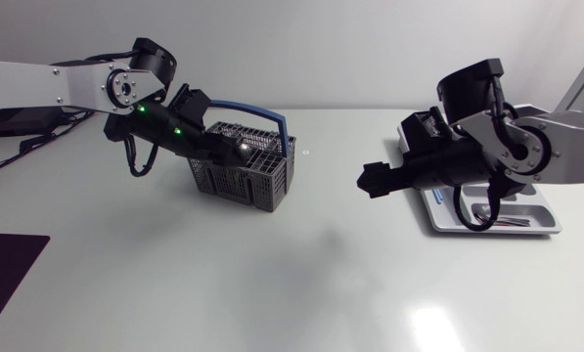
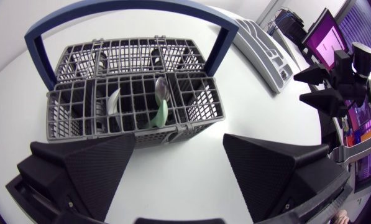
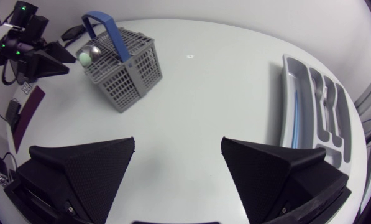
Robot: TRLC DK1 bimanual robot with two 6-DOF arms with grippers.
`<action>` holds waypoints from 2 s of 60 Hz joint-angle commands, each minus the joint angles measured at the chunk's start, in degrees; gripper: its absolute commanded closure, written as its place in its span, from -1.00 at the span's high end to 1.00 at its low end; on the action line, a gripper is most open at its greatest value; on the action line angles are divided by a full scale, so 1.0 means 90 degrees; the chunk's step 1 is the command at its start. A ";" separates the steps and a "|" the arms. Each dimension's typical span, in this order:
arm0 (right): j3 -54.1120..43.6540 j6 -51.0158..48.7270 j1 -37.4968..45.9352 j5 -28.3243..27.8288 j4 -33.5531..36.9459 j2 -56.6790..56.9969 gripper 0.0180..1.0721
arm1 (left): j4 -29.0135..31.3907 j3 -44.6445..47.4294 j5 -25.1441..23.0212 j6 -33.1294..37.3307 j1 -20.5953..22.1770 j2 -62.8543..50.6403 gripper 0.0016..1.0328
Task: Unload the cutlery basket into the drawer organizer.
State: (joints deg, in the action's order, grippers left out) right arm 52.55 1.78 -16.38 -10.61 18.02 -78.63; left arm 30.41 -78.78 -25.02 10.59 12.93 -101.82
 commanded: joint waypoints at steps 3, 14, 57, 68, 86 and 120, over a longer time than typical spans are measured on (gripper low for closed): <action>0.0098 0.0095 0.0072 -0.0432 -0.0039 0.0162 0.90 | -0.0215 -0.0133 0.0094 0.0064 0.0038 -0.0181 0.91; 0.0342 -0.0003 -0.0123 -0.0286 0.0039 -0.0150 0.90 | -0.0811 0.0150 0.0748 -0.0229 0.0185 -0.0064 0.91; 0.0567 0.0085 -0.0856 0.0202 -0.0166 -0.0804 0.90 | -0.1758 0.0804 0.1207 -0.0757 0.0507 0.0093 0.40; 0.0606 0.0085 -0.0934 0.0271 -0.0235 -0.0882 0.90 | -0.1973 0.0795 0.1207 -0.0776 0.0507 -0.0005 0.14; 0.0596 0.0085 -0.1012 0.0320 -0.0293 -0.0980 0.90 | -0.2032 0.0756 0.1217 -0.0757 0.0517 -0.0239 -0.19; 0.0469 0.0085 -0.1090 0.0427 -0.0342 -0.1039 0.90 | -0.2207 0.0814 0.1383 -0.0776 0.0536 -0.0357 -0.92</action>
State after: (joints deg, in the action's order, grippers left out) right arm 56.71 1.74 -25.71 -7.33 15.20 -86.76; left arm 11.22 -72.77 -12.93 4.47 17.39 -104.05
